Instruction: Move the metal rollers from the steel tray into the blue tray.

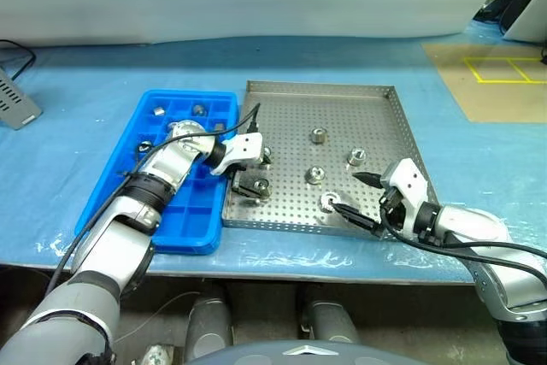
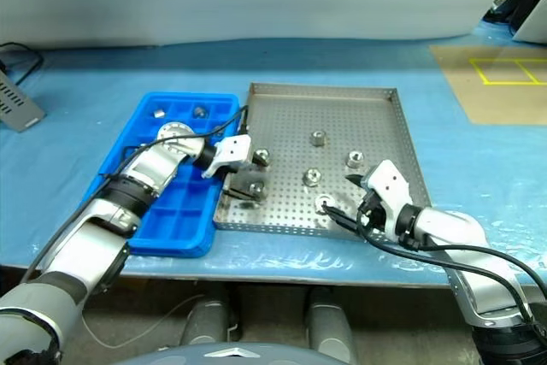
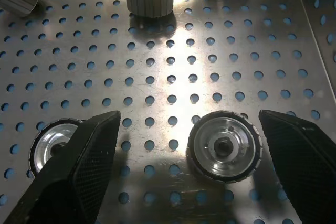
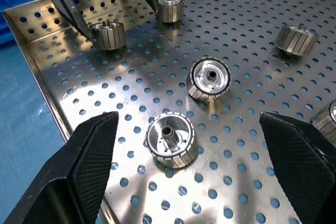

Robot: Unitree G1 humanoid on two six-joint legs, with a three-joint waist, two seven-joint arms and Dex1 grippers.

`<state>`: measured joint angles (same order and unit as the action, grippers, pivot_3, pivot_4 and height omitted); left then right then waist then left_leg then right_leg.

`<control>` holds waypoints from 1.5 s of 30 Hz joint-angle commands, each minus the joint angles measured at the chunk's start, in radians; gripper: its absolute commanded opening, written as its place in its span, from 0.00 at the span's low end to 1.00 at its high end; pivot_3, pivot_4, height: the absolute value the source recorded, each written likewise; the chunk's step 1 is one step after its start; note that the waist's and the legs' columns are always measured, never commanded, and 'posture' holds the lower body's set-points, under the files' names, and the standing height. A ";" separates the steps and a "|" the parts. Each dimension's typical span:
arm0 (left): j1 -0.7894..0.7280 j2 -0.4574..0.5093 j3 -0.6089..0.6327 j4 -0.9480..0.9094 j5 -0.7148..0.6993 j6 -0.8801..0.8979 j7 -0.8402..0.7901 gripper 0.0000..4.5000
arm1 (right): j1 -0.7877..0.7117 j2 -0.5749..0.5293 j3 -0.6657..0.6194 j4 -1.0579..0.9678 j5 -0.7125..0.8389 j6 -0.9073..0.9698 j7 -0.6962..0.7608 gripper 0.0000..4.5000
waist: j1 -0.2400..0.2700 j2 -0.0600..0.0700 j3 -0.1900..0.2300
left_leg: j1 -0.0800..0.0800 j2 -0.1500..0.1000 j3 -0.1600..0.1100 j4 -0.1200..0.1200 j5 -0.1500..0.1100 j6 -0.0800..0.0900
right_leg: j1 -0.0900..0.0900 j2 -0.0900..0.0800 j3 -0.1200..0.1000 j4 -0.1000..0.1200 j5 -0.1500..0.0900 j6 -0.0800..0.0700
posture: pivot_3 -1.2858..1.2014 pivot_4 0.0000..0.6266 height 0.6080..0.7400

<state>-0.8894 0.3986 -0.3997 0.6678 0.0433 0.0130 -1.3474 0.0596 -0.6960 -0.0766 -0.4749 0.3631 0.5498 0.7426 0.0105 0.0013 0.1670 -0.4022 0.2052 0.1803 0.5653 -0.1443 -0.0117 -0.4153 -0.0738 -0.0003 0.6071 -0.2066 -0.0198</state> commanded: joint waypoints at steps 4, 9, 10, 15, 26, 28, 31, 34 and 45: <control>-0.020 0.053 -0.016 0.067 0.034 0.003 -0.093 0.99 | 0.002 0.003 0.001 -0.005 -0.038 -0.056 -0.019 1.00 | -0.017 0.000 0.000 | 0.000 0.000 0.000 -0.001 0.000 0.000 | 0.000 0.000 0.000 0.000 0.000 0.000 | 0.38 0.24 1.00; -0.066 0.074 -0.028 0.014 0.047 0.010 -0.161 0.99 | 0.010 0.015 0.008 -0.005 -0.043 -0.062 -0.034 1.00 | -0.028 0.000 0.000 | 0.000 0.000 -0.001 -0.002 0.000 0.000 | -0.003 0.001 0.000 0.000 0.000 0.000 | 0.38 0.24 1.00; -0.073 0.077 -0.035 0.001 0.055 0.008 -0.167 0.99 | 0.011 0.017 0.010 -0.004 -0.045 -0.064 -0.035 1.00 | -0.027 0.000 0.000 | -0.001 0.000 -0.001 -0.002 0.000 0.000 | -0.003 0.001 0.000 -0.001 0.000 0.000 | 0.38 0.24 1.00; -0.074 0.074 -0.061 -0.055 0.081 0.037 -0.193 0.99 | 0.012 0.026 0.021 0.022 -0.068 -0.088 -0.041 1.00 | -0.020 0.000 0.000 | -0.002 0.000 0.000 -0.002 -0.001 0.001 | -0.003 0.000 0.000 -0.003 0.000 0.000 | 0.38 0.24 1.00; -0.096 0.022 -0.073 -0.049 0.107 0.032 -0.185 0.99 | 0.027 0.048 0.030 0.021 -0.089 -0.102 -0.059 1.00 | -0.022 -0.001 0.000 | -0.003 0.000 0.000 -0.002 -0.001 0.002 | -0.003 -0.001 0.000 -0.003 0.000 0.000 | 0.37 0.24 1.00; -0.097 0.028 -0.081 -0.033 0.117 0.005 -0.200 0.99 | 0.029 0.053 0.031 0.019 -0.091 -0.102 -0.063 1.00 | -0.024 -0.001 0.000 | -0.003 0.000 0.000 -0.002 -0.001 0.002 | -0.003 -0.001 0.000 -0.003 0.000 0.000 | 0.36 0.24 1.00; -0.101 0.028 -0.084 -0.001 0.132 -0.031 -0.194 0.99 | 0.035 0.058 0.032 0.015 -0.096 -0.105 -0.068 1.00 | -0.024 -0.001 0.000 | -0.003 0.000 0.000 -0.002 -0.001 0.002 | -0.003 -0.001 0.000 -0.003 0.000 0.000 | 0.36 0.24 1.00; -0.100 0.023 -0.082 0.005 0.137 -0.039 -0.196 0.99 | 0.038 0.065 0.031 0.014 -0.102 -0.106 -0.077 1.00 | -0.024 -0.001 0.000 | -0.003 -0.001 0.000 -0.002 -0.001 0.002 | -0.003 -0.001 0.000 -0.004 0.000 0.000 | 0.36 0.24 1.00; -0.111 -0.008 -0.078 0.055 0.164 -0.060 -0.158 0.72 | 0.006 0.083 0.041 -0.036 -0.093 -0.047 -0.109 1.00 | -0.024 -0.001 0.000 | -0.003 0.000 0.000 -0.003 -0.001 0.002 | -0.003 -0.001 0.000 -0.004 0.000 0.000 | 0.36 0.24 1.00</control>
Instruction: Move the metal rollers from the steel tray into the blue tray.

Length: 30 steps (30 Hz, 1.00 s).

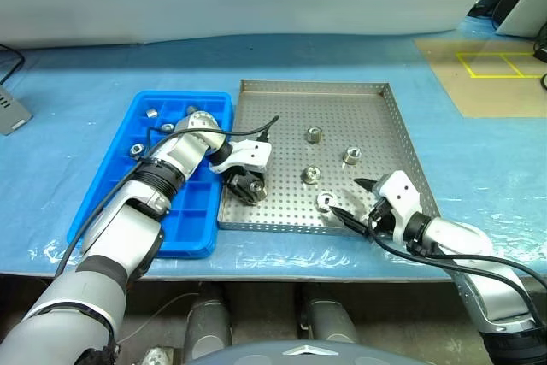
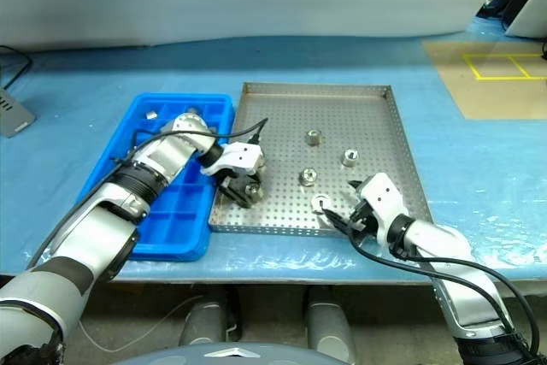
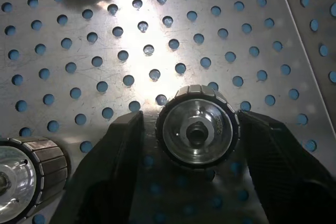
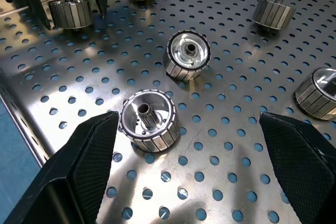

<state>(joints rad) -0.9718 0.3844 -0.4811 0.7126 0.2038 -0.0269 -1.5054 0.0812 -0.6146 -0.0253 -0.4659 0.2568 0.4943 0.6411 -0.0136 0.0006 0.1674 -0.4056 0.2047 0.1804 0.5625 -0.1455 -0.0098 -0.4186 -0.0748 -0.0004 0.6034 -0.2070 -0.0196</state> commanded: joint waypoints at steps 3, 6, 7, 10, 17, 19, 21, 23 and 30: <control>-0.033 0.009 0.004 0.031 0.006 -0.041 0.001 0.72 | -0.020 0.000 -0.010 -0.048 0.013 0.016 -0.009 1.00 | 0.000 0.000 0.000 | 0.000 0.000 0.000 0.000 0.000 0.000 | 0.000 0.000 0.000 0.000 0.000 0.000 | 0.36 0.24 1.00; -0.036 0.007 0.010 0.044 0.006 -0.054 0.016 0.72 | -0.023 0.001 -0.006 -0.051 0.012 0.020 -0.011 1.00 | -0.001 0.000 0.000 | 0.000 0.000 0.000 0.000 0.000 0.000 | 0.000 0.000 0.000 0.000 0.000 0.000 | 0.36 0.24 1.00; -0.036 0.004 0.012 0.048 0.005 -0.055 0.023 0.72 | -0.024 0.002 -0.006 -0.053 0.013 0.021 -0.012 1.00 | -0.001 0.000 0.000 | 0.000 0.000 0.000 0.000 0.000 0.000 | 0.000 0.000 0.000 0.000 0.000 0.000 | 0.36 0.24 1.00; -0.025 -0.005 0.021 0.043 -0.012 -0.019 0.016 0.63 | -0.032 0.006 -0.005 -0.055 0.018 0.026 -0.013 1.00 | -0.001 0.000 0.000 | 0.000 0.000 0.000 0.000 0.000 0.000 | 0.000 0.000 0.000 0.000 0.000 0.000 | 0.36 0.24 1.00; -0.007 0.000 0.030 0.048 -0.021 -0.020 0.032 0.45 | -0.049 0.004 0.005 -0.047 0.014 0.030 -0.009 1.00 | 0.000 0.000 0.000 | 0.000 0.000 0.000 -0.001 0.000 0.000 | 0.000 0.000 0.000 -0.001 0.000 0.000 | 0.36 0.24 1.00; -0.010 0.002 0.042 0.059 -0.024 -0.025 0.056 0.40 | -0.058 0.005 0.007 -0.052 0.018 0.037 -0.008 1.00 | 0.000 0.000 0.000 | 0.000 0.000 0.000 -0.001 0.000 0.000 | 0.000 0.000 0.000 -0.001 0.000 0.000 | 0.37 0.24 1.00; -0.015 0.002 0.059 0.061 -0.029 -0.031 0.089 0.39 | -0.064 0.003 0.008 -0.055 0.028 0.045 0.001 1.00 | 0.000 0.000 0.000 | 0.000 0.000 0.000 -0.001 0.000 0.000 | 0.000 0.000 0.000 -0.001 0.000 0.000 | 0.37 0.24 1.00; -0.018 0.002 0.090 0.034 -0.058 -0.014 0.104 0.39 | -0.070 0.004 -0.003 -0.075 0.070 0.069 0.017 1.00 | 0.000 0.000 0.000 | 0.000 0.000 0.000 -0.001 0.000 0.000 | -0.001 0.000 0.000 -0.001 0.000 0.000 | 0.36 0.24 1.00; -0.026 0.088 0.226 -0.030 -0.168 0.036 0.121 0.39 | -0.169 -0.013 -0.016 -0.138 0.218 0.207 0.047 1.00 | 0.000 0.000 0.000 | -0.001 0.000 0.000 -0.002 0.000 0.000 | -0.002 0.001 0.001 -0.001 0.000 0.000 | 0.38 0.24 1.00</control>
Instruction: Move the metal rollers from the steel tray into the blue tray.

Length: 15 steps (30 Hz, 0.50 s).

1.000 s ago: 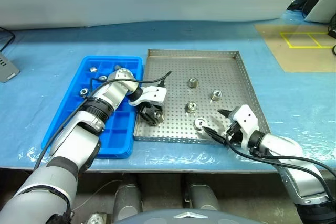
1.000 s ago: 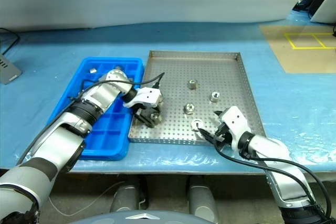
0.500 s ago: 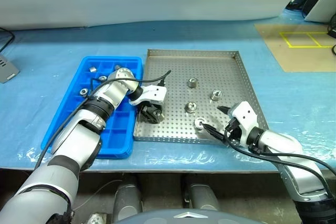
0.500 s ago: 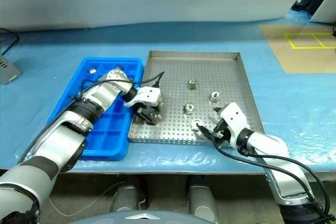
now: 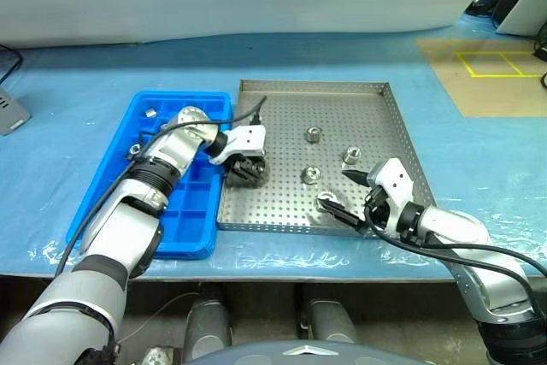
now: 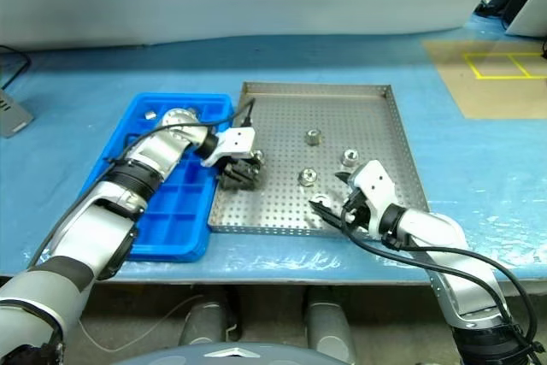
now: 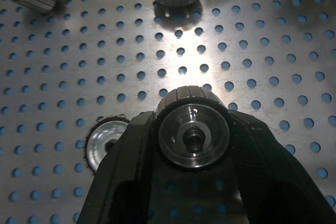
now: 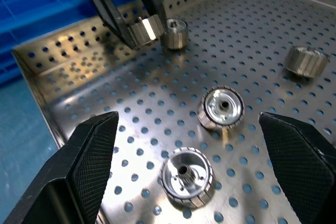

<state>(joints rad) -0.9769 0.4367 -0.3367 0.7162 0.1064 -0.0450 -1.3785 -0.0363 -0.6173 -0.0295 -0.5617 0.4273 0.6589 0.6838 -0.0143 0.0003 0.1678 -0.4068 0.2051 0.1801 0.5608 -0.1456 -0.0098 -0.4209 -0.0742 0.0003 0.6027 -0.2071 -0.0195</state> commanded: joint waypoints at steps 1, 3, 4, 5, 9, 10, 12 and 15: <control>0.014 0.043 0.092 -0.108 -0.079 0.098 0.014 0.39 | -0.091 -0.010 0.004 -0.050 0.057 0.068 0.000 1.00 | 0.000 0.000 0.000 | 0.000 0.000 0.000 0.000 0.000 0.000 | 0.000 0.000 0.000 0.000 0.000 0.000 | 0.38 0.24 1.00; 0.115 0.064 0.099 -0.304 -0.090 0.170 0.046 0.39 | -0.179 -0.001 0.032 -0.057 0.081 0.119 -0.004 1.00 | -0.001 0.000 0.000 | 0.000 0.000 0.000 0.000 0.000 0.000 | -0.001 0.000 0.001 0.001 0.000 0.000 | 0.39 0.24 1.00; 0.166 0.078 0.107 -0.397 -0.101 0.213 0.058 0.39 | -0.227 0.007 0.042 -0.048 0.095 0.139 -0.002 1.00 | 0.001 0.001 0.000 | 0.001 0.000 -0.001 0.000 0.000 0.000 | -0.001 0.000 0.002 0.001 0.000 0.000 | 0.39 0.24 1.00; 0.212 0.099 0.123 -0.473 -0.117 0.249 0.066 0.39 | -0.284 0.019 0.058 -0.025 0.101 0.148 0.005 1.00 | 0.001 0.001 0.000 | 0.002 0.000 -0.001 -0.001 0.000 0.000 | 0.000 0.000 0.002 0.001 0.000 0.000 | 0.40 0.24 1.00; 0.315 0.184 0.225 -0.627 -0.195 0.365 0.099 0.39 | -0.482 0.095 0.117 0.129 0.091 0.105 0.039 1.00 | 0.004 0.000 0.002 | 0.000 0.001 0.000 -0.003 0.001 -0.002 | -0.003 0.001 0.000 0.004 -0.001 -0.002 | 0.43 0.24 1.00; 0.323 0.204 0.255 -0.630 -0.218 0.392 0.108 0.39 | -0.521 0.126 0.134 0.182 0.069 0.076 0.033 1.00 | 0.006 -0.001 0.002 | 0.000 0.001 0.000 -0.003 0.002 -0.004 | -0.003 0.001 -0.001 0.004 -0.001 -0.002 | 0.43 0.24 1.00; 0.332 0.242 0.306 -0.606 -0.237 0.397 0.147 0.39 | -0.582 0.188 0.162 0.265 0.042 0.026 0.031 1.00 | 0.009 0.000 0.002 | 0.000 0.001 0.000 -0.004 0.004 -0.007 | -0.004 0.001 -0.003 0.006 -0.002 -0.003 | 0.46 0.24 1.00; 0.371 0.315 0.401 -0.585 -0.252 0.388 0.206 0.39 | -0.622 0.258 0.207 0.355 0.018 -0.045 0.067 1.00 | 0.021 0.000 0.002 | 0.000 0.001 0.000 -0.006 0.004 -0.007 | -0.004 0.001 -0.002 0.005 -0.002 -0.003 | 0.49 0.24 1.00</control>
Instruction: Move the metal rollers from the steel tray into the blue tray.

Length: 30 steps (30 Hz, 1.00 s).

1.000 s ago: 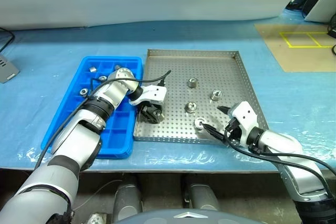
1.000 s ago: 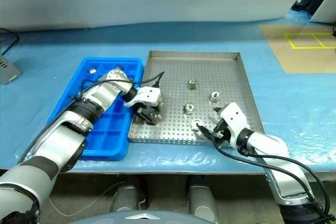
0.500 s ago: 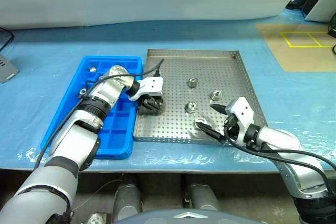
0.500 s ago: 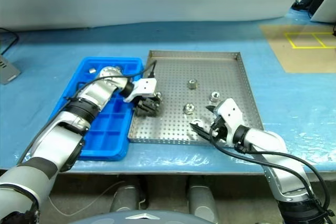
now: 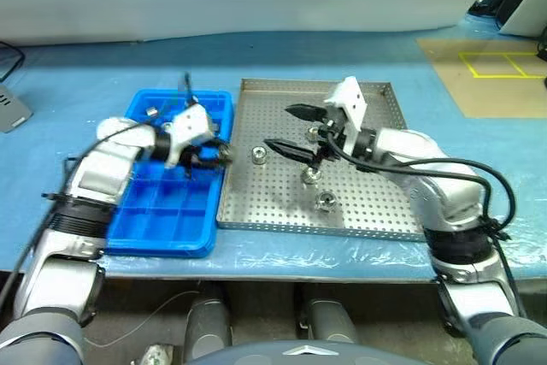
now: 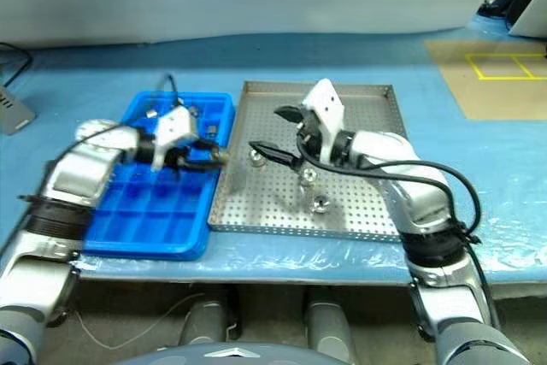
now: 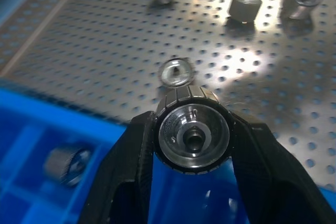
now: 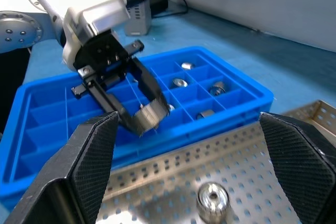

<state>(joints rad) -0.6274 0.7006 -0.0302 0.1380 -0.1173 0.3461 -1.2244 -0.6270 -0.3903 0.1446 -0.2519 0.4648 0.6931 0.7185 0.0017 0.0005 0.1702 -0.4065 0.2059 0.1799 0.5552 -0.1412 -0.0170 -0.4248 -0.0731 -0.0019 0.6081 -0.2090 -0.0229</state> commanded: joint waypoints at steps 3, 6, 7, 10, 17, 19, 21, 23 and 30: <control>0.089 0.110 0.185 -0.036 -0.059 0.025 0.096 0.39 | -0.041 0.045 0.072 0.122 -0.052 -0.150 0.095 1.00 | 0.024 0.000 0.000 | 0.000 0.000 -0.001 -0.003 0.001 -0.002 | 0.000 0.000 0.000 -0.002 -0.002 -0.001 | 0.51 0.24 1.00; 0.194 0.159 0.272 -0.098 -0.085 0.048 0.128 0.39 | -0.059 0.052 0.082 0.173 -0.061 -0.189 0.146 1.00 | 0.044 0.000 0.000 | -0.001 0.000 -0.001 -0.007 0.002 -0.003 | -0.002 0.000 -0.002 -0.002 -0.003 -0.003 | 0.54 0.24 1.00; 0.247 0.178 0.307 -0.126 -0.088 0.047 0.134 0.39 | -0.067 0.055 0.085 0.192 -0.065 -0.201 0.163 1.00 | 0.049 -0.001 0.000 | -0.002 0.000 -0.001 -0.008 0.002 -0.004 | -0.002 0.000 -0.004 -0.002 -0.004 -0.003 | 0.55 0.24 1.00; 0.412 0.214 0.412 -0.232 -0.111 0.076 0.150 0.39 | -0.086 0.062 0.097 0.247 -0.083 -0.237 0.208 1.00 | 0.059 -0.002 0.001 | -0.004 0.000 -0.002 -0.011 0.003 -0.006 | -0.003 0.000 -0.010 -0.002 -0.006 -0.007 | 0.56 0.24 1.00; 0.607 0.158 0.482 -0.360 -0.162 0.160 0.250 0.39 | -0.132 0.091 0.114 0.328 -0.114 -0.286 0.281 1.00 | 0.110 -0.002 0.001 | -0.003 0.002 -0.005 -0.013 0.005 -0.008 | 0.000 0.000 -0.018 0.000 -0.009 -0.011 | 0.59 0.24 1.00; 0.624 0.129 0.460 -0.362 -0.161 0.161 0.283 0.39 | -0.139 0.095 0.115 0.334 -0.120 -0.292 0.292 1.00 | 0.122 -0.002 0.001 | -0.001 0.002 -0.005 -0.013 0.005 -0.008 | 0.002 -0.002 -0.017 0.000 -0.009 -0.011 | 0.60 0.24 1.00; 0.621 0.096 0.430 -0.358 -0.153 0.156 0.322 0.39 | -0.144 0.101 0.112 0.336 -0.122 -0.291 0.297 1.00 | 0.130 -0.003 0.001 | 0.001 0.002 -0.005 -0.013 0.005 -0.008 | 0.004 -0.002 -0.017 0.001 -0.009 -0.011 | 0.60 0.24 1.00; 0.619 0.083 0.404 -0.355 -0.148 0.153 0.340 0.39 | -0.145 0.105 0.110 0.337 -0.125 -0.291 0.300 1.00 | 0.135 -0.004 0.001 | 0.001 0.002 -0.006 -0.013 0.005 -0.008 | 0.004 -0.002 -0.017 0.001 -0.009 -0.011 | 0.60 0.24 1.00; 0.594 0.095 0.343 -0.288 -0.103 0.109 0.394 0.39 | -0.121 0.099 0.107 0.314 -0.138 -0.284 0.293 1.00 | 0.128 -0.004 0.000 | 0.001 0.002 -0.006 -0.013 0.006 -0.010 | 0.003 0.000 -0.017 0.002 -0.009 -0.010 | 0.59 0.24 1.00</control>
<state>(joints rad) -0.0170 0.7797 0.3030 -0.1553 -0.2297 0.4819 -0.8504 -0.7471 -0.2877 0.2599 0.1023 0.3260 0.4197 1.0090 0.1298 -0.0037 0.1705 -0.4061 0.2075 0.1736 0.5421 -0.1352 -0.0267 -0.4219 -0.0731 -0.0194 0.6097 -0.2181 -0.0333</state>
